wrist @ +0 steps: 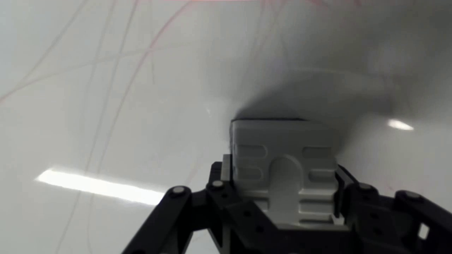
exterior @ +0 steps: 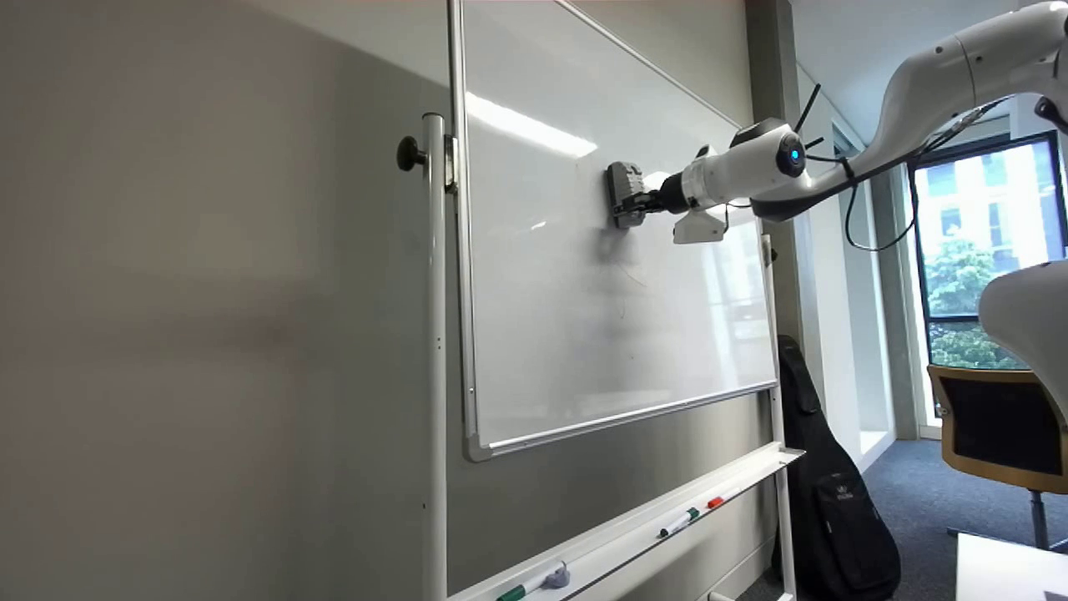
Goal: Wipe the white board clean with the duster
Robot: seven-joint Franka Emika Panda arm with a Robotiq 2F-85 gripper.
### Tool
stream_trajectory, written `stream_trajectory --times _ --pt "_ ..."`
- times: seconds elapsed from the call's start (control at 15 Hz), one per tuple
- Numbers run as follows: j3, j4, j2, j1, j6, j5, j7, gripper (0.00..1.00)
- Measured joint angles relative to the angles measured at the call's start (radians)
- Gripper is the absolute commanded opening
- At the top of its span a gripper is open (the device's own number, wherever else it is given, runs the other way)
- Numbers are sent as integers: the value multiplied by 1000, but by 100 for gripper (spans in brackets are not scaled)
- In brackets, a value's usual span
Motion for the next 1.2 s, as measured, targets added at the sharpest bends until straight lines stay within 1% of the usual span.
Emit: stream_trajectory --times 0.2,0.33,0.47,0.73,0.87,1.0,1.2 --pt "6 0 -3 38 1 0 0 38" --pt "11 0 -3 76 1 0 0 38" --pt "16 0 -2 129 1 0 0 38" --pt "10 1 14 262 1 0 0 38" --pt "0 8 30 309 1 0 0 38" --pt "-12 23 41 325 5 0 -11 38" --pt "-28 51 42 319 60 3 -62 38"
